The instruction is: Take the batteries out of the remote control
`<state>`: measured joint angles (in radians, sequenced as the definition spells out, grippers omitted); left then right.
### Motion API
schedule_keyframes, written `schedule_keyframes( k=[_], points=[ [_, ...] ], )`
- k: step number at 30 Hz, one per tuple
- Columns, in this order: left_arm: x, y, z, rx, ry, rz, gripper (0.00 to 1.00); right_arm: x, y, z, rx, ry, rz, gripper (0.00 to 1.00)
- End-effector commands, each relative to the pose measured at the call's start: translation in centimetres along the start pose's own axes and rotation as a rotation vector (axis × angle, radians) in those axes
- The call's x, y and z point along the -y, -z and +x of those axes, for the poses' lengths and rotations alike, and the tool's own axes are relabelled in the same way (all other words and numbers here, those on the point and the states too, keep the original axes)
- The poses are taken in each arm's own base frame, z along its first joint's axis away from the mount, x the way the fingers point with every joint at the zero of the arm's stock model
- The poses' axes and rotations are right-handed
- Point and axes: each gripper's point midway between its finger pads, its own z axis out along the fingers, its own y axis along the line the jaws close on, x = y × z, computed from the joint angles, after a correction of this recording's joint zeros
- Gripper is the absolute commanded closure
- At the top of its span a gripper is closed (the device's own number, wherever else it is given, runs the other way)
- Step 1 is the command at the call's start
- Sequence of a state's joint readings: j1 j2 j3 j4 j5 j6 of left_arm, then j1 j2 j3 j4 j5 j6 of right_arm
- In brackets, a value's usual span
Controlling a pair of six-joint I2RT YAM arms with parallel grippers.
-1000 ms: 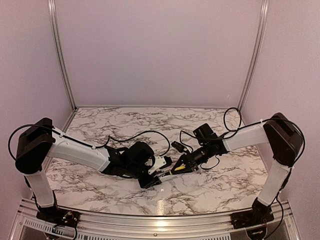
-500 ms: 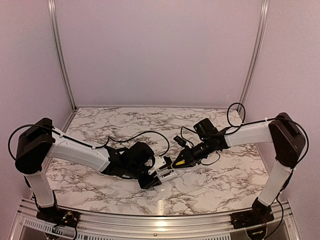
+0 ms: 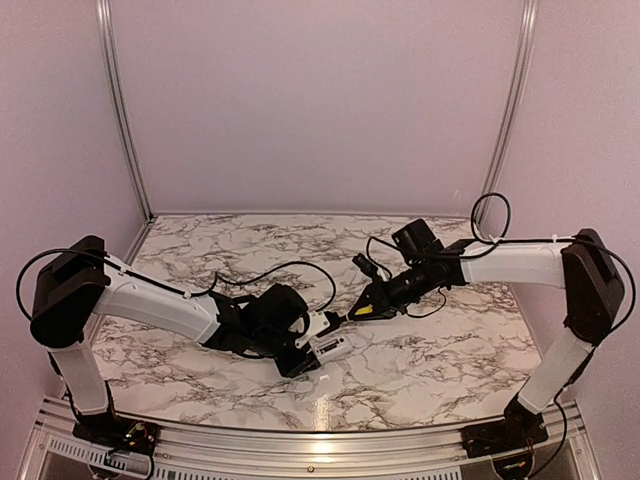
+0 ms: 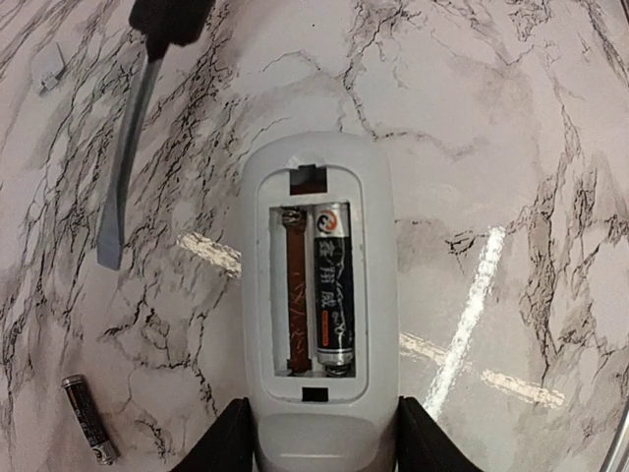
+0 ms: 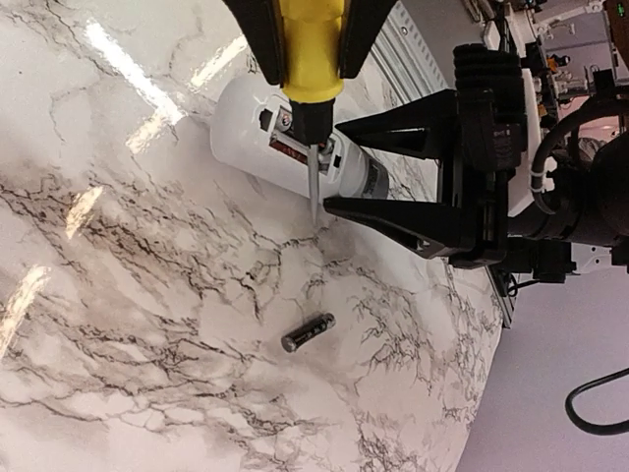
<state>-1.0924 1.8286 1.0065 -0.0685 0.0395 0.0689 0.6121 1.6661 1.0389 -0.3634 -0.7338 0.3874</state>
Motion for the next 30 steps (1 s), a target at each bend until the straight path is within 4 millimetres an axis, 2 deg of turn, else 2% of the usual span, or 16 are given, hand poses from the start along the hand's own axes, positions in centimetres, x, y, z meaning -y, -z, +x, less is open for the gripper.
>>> schedule_keyframes(
  k=[1, 9, 16, 23, 29, 30],
  points=[
    [-1.0, 1.0, 0.3, -0.001, 0.020, -0.066, 1.00, -1.1, 3.0, -1.9, 0.082, 0.033, 0.078, 1.00],
    [-1.9, 1.4, 1.8, -0.033, -0.070, -0.125, 1.00, -0.7, 5.6, -1.7, 0.108, 0.060, 0.203, 1.00],
    [-2.6, 2.5, 1.4, -0.004, -0.224, -0.171, 1.00, -0.2, 6.9, -1.0, 0.059, 0.157, 0.290, 1.00],
    [-3.1, 2.9, 1.2, 0.011, -0.322, -0.206, 1.00, -2.2, 8.1, -1.8, 0.045, 0.284, 0.284, 1.00],
    [-4.7, 4.5, -1.6, 0.140, -0.322, -0.331, 1.00, -2.8, 8.3, -2.0, 0.059, 0.322, 0.277, 1.00],
    [-5.5, 4.8, -1.8, 0.141, -0.315, -0.378, 1.00, -2.9, 8.4, -2.0, 0.065, 0.323, 0.275, 1.00]
  ],
)
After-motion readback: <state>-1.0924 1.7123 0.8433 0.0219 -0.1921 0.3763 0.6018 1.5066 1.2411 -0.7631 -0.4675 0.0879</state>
